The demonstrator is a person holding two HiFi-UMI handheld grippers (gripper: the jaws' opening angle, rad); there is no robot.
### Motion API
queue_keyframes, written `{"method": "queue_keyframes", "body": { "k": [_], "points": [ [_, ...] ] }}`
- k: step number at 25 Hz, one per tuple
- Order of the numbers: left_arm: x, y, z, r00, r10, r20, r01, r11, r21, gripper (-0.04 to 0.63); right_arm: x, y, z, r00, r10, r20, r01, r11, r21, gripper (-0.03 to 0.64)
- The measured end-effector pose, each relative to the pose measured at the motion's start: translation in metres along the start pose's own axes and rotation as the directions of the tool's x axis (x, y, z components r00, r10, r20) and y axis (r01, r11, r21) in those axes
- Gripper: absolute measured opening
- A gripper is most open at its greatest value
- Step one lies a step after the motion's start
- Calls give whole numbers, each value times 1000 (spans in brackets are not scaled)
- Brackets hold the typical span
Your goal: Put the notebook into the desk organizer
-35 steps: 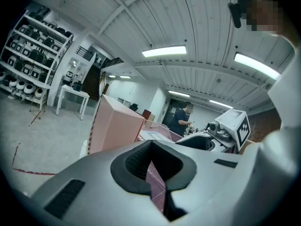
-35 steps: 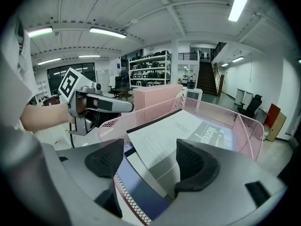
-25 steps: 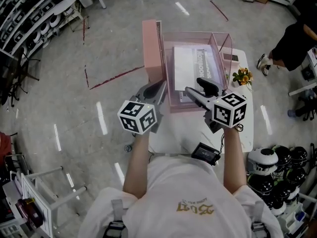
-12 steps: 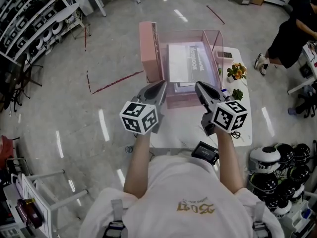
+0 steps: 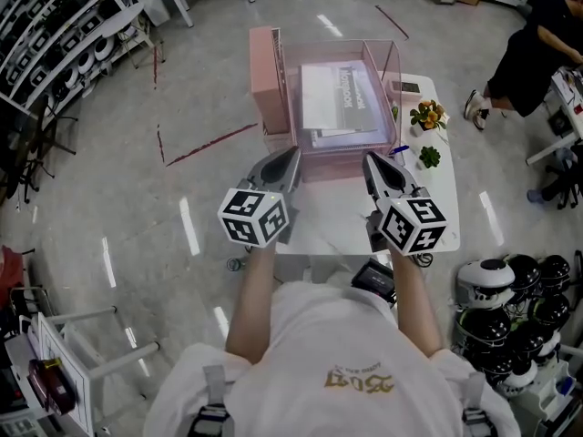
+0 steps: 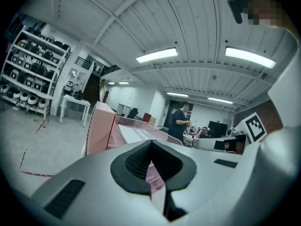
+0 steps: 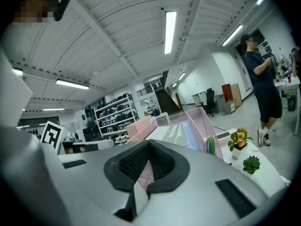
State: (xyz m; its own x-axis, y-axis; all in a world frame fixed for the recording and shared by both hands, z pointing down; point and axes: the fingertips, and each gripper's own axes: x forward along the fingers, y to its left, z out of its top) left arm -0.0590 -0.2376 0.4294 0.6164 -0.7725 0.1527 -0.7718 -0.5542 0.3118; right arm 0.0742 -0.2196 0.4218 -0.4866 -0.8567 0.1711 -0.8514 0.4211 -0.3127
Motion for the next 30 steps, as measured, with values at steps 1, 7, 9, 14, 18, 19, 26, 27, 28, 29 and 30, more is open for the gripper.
{"method": "queue_keyframes", "body": {
  "k": [1, 7, 9, 14, 18, 19, 26, 27, 28, 29, 30],
  "points": [
    [-1, -1, -2, 1000, 0, -1, 0, 1000, 0, 15, -3, -1, -2, 1000, -9, 0, 9, 1000, -3, 11],
    [-8, -5, -5, 1000, 8, -1, -8, 1000, 9, 15, -12, -6, -5, 999, -53, 6, 53, 998, -32, 11],
    [-9, -4, -5, 1000, 9, -1, -9, 1000, 10, 15, -13, -5, -4, 998, -60, 12, 61, 998, -34, 11],
    [-11, -4, -3, 1000, 10, -3, -10, 1000, 10, 15, -14, -4, -2, 997, -77, 14, 77, 996, -40, 11],
    [-8, -2, -3, 1000, 8, -3, -8, 1000, 8, 14, -14, -7, -3, 996, -89, 12, 89, 995, -45, 11],
    [-8, -2, -3, 1000, 7, -3, -7, 1000, 7, 15, -13, -8, -3, 996, -91, 12, 92, 995, -46, 11],
    [-7, -1, -4, 1000, 4, -6, -4, 1000, 2, 14, -12, -9, -4, 995, -100, 8, 100, 994, -46, 11],
    [-7, -1, -4, 1000, 4, -6, -4, 1000, 2, 15, -12, -10, -4, 995, -101, 8, 101, 994, -45, 11],
    [-7, -1, -4, 1000, 3, -7, -3, 1000, 1, 15, -12, -10, -4, 995, -101, 7, 101, 994, -44, 11],
    [-6, 0, -5, 1000, 3, -8, -3, 1000, 0, 14, -12, -10, -5, 995, -102, 6, 102, 994, -42, 11],
    [-6, 0, -5, 1000, 3, -9, -3, 1000, -1, 14, -12, -10, -5, 995, -102, 5, 102, 994, -41, 11]
  ]
}}
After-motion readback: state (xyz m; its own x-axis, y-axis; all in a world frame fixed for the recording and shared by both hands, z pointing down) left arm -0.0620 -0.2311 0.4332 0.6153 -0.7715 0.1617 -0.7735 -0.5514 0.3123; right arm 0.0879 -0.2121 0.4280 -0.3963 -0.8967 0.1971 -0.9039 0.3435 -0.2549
